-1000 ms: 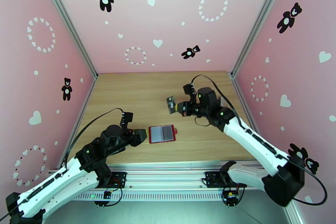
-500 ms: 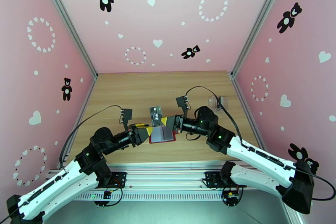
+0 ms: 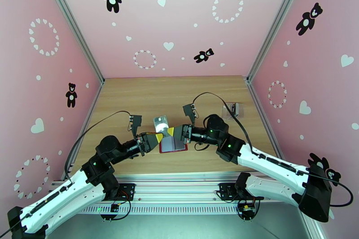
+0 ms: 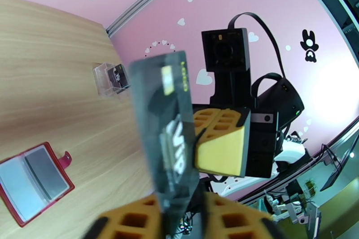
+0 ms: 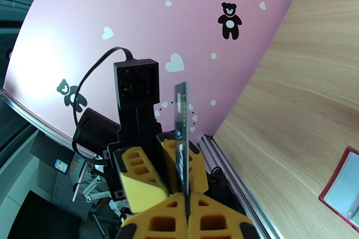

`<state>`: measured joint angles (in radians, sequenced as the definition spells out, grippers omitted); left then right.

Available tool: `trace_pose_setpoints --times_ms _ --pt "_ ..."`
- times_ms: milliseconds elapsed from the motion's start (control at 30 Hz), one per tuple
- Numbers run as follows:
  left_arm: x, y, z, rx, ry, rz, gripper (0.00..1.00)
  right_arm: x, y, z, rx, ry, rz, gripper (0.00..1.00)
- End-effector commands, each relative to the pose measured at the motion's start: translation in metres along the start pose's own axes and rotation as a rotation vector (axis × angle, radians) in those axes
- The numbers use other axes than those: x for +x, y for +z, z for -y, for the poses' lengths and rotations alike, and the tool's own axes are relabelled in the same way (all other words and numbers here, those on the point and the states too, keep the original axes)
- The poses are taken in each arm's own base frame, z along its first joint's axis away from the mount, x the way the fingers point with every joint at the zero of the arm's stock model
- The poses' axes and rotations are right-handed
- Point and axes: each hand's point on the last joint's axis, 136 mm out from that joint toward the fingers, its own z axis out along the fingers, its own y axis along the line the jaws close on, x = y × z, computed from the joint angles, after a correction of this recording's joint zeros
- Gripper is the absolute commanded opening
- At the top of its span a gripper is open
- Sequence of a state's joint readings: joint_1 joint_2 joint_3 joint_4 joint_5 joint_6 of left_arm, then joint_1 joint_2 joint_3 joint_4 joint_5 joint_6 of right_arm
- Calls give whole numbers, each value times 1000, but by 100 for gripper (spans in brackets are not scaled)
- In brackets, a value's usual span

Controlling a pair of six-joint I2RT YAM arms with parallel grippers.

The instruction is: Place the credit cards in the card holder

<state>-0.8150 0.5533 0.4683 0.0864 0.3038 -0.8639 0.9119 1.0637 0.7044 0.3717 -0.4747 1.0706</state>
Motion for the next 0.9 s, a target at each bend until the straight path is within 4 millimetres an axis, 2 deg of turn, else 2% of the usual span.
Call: trace_pose_setpoints --times_ms 0,33,67,167,233,500,867 --pt "-10 -6 22 52 19 25 9 9 0 -4 -27 -17 -30 0" --pt "-10 -7 22 50 20 23 5 9 -1 -4 -19 -19 -31 5" --pt "-8 -8 21 48 19 18 0 10 -3 -4 -9 -44 -32 16" --pt "-1 -9 19 41 21 -18 0 10 -8 -5 6 -82 -38 44" --pt "4 -9 16 23 16 -49 0 10 -10 -7 11 -104 -46 53" --pt "31 -7 17 50 2 -200 0 12 -10 -26 -49 -166 -97 55" --pt "33 -14 24 84 2 -205 0 18 -10 -30 -78 -151 -128 37"
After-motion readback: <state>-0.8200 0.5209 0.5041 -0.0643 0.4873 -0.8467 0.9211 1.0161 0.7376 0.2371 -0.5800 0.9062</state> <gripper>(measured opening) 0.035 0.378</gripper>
